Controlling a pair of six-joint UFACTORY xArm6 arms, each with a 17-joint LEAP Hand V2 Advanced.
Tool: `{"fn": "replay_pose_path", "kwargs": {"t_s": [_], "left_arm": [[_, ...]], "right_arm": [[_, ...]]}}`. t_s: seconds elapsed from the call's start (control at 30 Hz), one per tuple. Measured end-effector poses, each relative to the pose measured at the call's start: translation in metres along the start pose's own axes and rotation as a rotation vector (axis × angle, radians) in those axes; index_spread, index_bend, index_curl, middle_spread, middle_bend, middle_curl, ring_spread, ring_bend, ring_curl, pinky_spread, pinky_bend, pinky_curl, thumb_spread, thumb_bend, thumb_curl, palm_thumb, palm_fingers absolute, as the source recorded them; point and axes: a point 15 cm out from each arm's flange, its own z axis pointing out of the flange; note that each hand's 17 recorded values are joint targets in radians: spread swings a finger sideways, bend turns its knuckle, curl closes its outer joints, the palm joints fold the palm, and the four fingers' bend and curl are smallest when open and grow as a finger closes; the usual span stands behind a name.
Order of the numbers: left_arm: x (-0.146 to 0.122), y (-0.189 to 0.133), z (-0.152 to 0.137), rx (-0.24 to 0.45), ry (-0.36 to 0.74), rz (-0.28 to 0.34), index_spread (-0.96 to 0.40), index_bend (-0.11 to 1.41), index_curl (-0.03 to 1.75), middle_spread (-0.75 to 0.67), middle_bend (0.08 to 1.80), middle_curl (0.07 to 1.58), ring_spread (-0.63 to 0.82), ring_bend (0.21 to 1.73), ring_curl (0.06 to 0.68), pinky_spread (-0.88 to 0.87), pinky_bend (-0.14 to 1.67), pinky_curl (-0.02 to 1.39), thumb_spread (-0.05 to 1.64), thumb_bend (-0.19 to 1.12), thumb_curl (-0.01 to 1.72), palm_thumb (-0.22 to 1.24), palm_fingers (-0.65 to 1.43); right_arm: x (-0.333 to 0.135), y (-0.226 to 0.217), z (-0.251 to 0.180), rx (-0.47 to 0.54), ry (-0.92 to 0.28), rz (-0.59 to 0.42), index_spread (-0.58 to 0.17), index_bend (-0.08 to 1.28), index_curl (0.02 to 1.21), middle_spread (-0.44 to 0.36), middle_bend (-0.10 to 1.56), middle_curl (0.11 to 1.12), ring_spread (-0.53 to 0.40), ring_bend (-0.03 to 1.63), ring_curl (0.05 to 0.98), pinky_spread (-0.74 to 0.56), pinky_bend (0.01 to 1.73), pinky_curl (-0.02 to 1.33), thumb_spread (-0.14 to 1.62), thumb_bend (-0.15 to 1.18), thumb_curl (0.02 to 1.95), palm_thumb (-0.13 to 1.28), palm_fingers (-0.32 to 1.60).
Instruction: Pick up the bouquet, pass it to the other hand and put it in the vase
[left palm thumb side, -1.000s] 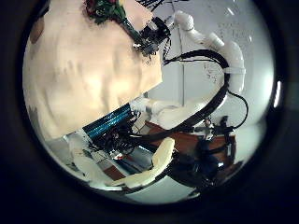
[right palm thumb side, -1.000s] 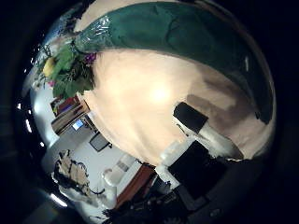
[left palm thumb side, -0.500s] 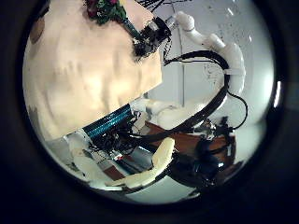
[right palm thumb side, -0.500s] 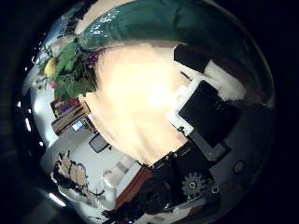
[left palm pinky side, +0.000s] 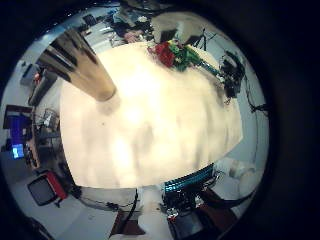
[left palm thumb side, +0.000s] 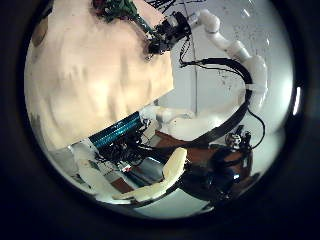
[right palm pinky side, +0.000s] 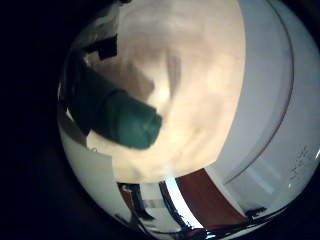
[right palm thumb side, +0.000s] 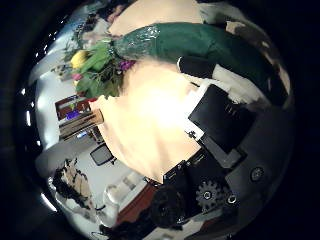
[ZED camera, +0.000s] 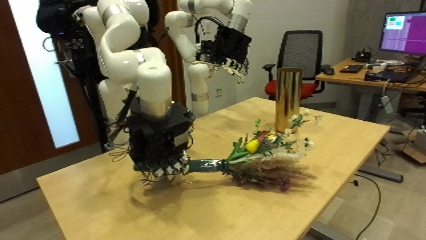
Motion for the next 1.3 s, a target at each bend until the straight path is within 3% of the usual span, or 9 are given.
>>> {"fn": "replay_pose_path", "kwargs": {"t_s": [0.2,0.53,0.87,1.2,1.3], "left_arm": [[-0.001,0.000,0.001,-0.001,0.000,0.000,0.32,0.17,0.31,0.54,0.18,0.26,0.65,0.40,0.213,0.59,0.21,0.32,0.75,-0.04,0.33,0.20,-0.02],[0.001,-0.001,0.001,-0.001,0.001,0.002,0.32,0.17,0.31,0.54,0.18,0.26,0.65,0.40,0.212,0.59,0.21,0.32,0.76,-0.04,0.33,0.20,-0.02],[0.000,0.000,0.001,0.001,0.001,0.000,0.32,0.17,0.31,0.54,0.18,0.26,0.65,0.40,0.213,0.59,0.21,0.32,0.76,-0.04,0.33,0.20,-0.02],[0.002,0.001,0.000,0.005,0.021,-0.017,0.32,0.17,0.31,0.54,0.18,0.26,0.65,0.41,0.217,0.58,0.21,0.32,0.76,-0.04,0.33,0.20,-0.01],[0.001,0.001,-0.001,0.006,0.021,-0.019,0.32,0.18,0.32,0.54,0.18,0.26,0.65,0.41,0.216,0.58,0.21,0.32,0.76,-0.04,0.33,0.20,-0.01]], "right_arm": [[-0.018,0.010,-0.053,0.105,-0.058,-0.025,-0.337,0.97,0.91,-0.177,1.26,0.83,-0.212,1.40,0.611,-0.26,1.36,0.67,0.84,0.02,0.62,1.21,1.13],[-0.054,0.041,-0.107,0.182,-0.163,-0.120,-0.308,0.99,0.99,-0.143,1.32,0.82,-0.192,1.44,0.644,-0.22,1.33,0.73,0.66,-0.01,0.75,1.23,1.11],[-0.049,0.032,-0.081,0.142,-0.173,-0.131,-0.295,0.99,1.02,-0.134,1.34,0.80,-0.189,1.44,0.656,-0.21,1.29,0.80,0.56,-0.01,0.85,1.22,1.10],[-0.052,0.043,-0.123,0.242,-0.244,-0.151,-0.297,0.98,1.05,-0.131,1.35,0.79,-0.189,1.44,0.663,-0.22,1.24,0.86,0.50,-0.01,0.89,1.22,1.10],[-0.053,0.051,-0.122,0.215,-0.240,-0.146,-0.297,0.98,1.05,-0.130,1.35,0.79,-0.189,1.44,0.666,-0.22,1.22,0.88,0.48,-0.02,0.91,1.22,1.11]]}}
